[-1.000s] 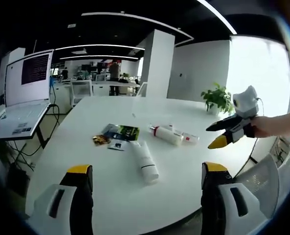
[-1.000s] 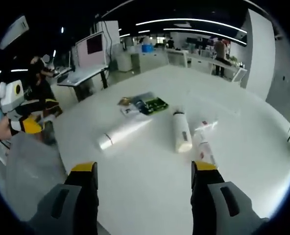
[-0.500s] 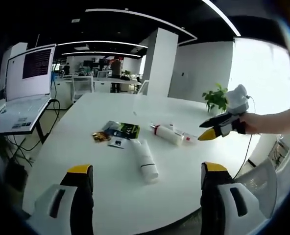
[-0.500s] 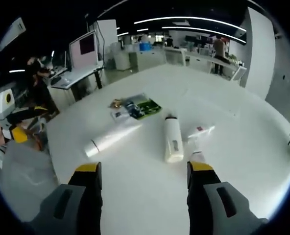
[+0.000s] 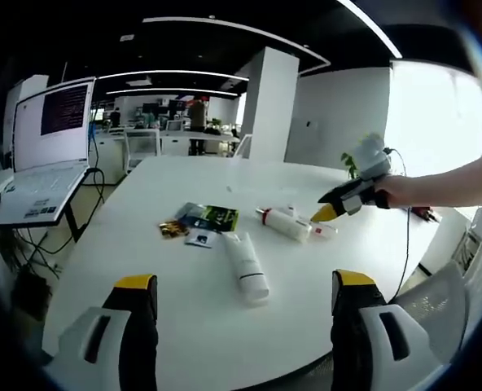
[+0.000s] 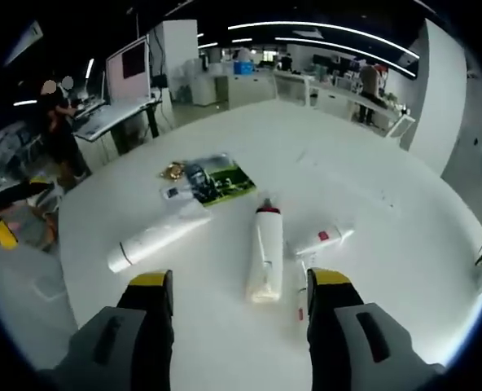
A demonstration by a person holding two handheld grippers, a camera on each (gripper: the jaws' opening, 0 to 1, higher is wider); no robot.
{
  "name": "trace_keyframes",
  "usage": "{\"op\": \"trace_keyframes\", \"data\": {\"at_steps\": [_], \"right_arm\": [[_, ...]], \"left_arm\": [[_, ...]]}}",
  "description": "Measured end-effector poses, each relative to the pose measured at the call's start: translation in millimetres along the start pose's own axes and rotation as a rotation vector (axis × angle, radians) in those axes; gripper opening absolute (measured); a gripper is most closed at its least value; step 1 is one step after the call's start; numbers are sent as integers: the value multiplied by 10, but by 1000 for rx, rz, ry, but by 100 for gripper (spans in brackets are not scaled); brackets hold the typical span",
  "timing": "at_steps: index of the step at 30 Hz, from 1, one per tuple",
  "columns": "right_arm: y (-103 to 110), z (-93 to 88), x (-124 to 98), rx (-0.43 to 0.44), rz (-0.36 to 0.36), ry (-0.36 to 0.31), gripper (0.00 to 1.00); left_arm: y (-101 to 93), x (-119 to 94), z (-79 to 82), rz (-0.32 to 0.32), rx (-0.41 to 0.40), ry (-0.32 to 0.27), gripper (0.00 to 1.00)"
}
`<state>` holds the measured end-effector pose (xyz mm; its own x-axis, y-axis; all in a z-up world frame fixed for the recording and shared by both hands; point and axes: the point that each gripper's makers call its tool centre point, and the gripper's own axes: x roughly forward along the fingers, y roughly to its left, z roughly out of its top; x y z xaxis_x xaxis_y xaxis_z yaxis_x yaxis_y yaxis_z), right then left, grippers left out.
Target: Arrange the skincare products in the storage area until every visible bottle or jar stands upright without overlapping.
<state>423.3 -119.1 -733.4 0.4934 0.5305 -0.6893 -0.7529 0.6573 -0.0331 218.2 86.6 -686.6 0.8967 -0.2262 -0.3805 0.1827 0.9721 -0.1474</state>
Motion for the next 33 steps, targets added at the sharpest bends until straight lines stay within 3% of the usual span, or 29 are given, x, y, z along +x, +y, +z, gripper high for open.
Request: {"op": "trace_keyframes", "data": {"at_steps": [9, 11, 17, 23, 25, 27, 33], "right_arm": [[-115, 238, 290, -14, 1, 22, 64], [-61, 200, 334, -13, 11, 34, 62], [-160, 219, 550, -22, 29, 61, 58], [-224, 134, 858, -13, 53, 137, 54], [-152, 142, 849, -7, 57, 148, 54], [-209, 141, 986, 0, 68, 161, 51], [-228, 65, 1106, -4, 71, 213, 48]], "left_arm": [[21, 7, -36, 21, 20, 18, 80], [26, 6, -38, 24, 16, 19, 80], [25, 13, -53, 20, 3, 27, 80], [51, 23, -67, 33, -11, 38, 81], [75, 21, -72, 42, -17, 40, 80], [84, 22, -72, 45, -22, 41, 80], [109, 23, -82, 58, -32, 46, 80]]}}
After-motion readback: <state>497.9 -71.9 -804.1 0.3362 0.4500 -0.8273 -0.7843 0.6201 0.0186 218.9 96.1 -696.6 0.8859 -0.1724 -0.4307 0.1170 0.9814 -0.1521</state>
